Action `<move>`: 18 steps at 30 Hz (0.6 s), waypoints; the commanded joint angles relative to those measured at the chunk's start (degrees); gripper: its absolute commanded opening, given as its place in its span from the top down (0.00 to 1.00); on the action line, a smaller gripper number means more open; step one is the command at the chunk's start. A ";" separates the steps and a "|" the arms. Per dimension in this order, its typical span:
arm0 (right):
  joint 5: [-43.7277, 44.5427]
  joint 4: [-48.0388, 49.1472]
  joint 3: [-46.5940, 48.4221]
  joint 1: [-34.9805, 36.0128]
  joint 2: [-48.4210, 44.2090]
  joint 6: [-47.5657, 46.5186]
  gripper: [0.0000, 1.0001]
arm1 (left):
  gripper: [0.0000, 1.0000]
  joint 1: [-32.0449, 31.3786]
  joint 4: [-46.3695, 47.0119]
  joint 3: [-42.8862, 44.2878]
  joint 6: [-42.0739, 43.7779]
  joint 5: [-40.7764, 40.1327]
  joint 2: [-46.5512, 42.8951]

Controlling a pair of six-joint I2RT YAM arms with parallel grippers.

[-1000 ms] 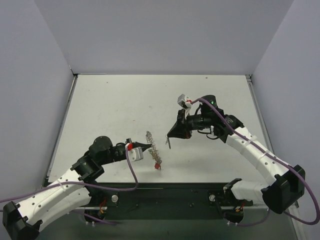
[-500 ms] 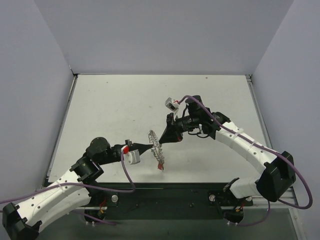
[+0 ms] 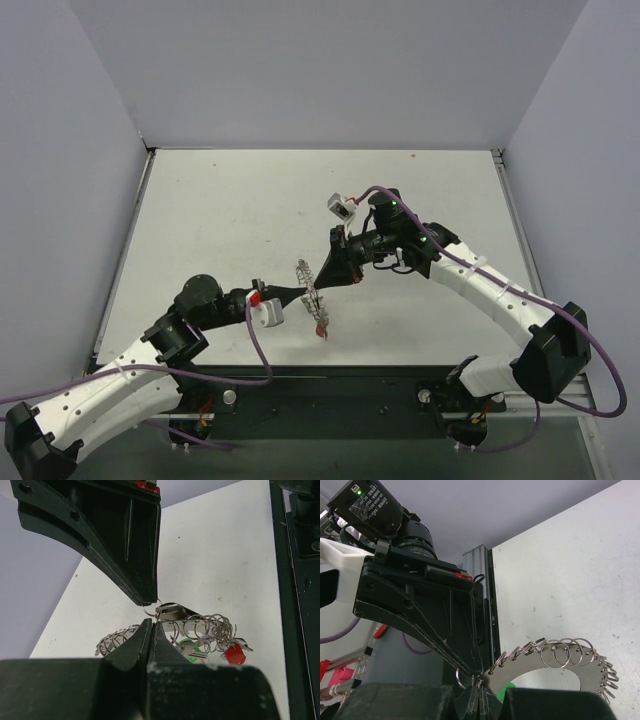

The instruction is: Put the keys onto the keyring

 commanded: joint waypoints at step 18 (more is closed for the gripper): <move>-2.64 1.46 2.24 0.72 -2.65 3.54 1.00 | 1.00 -1.80 1.79 1.32 2.13 -6.24 -0.10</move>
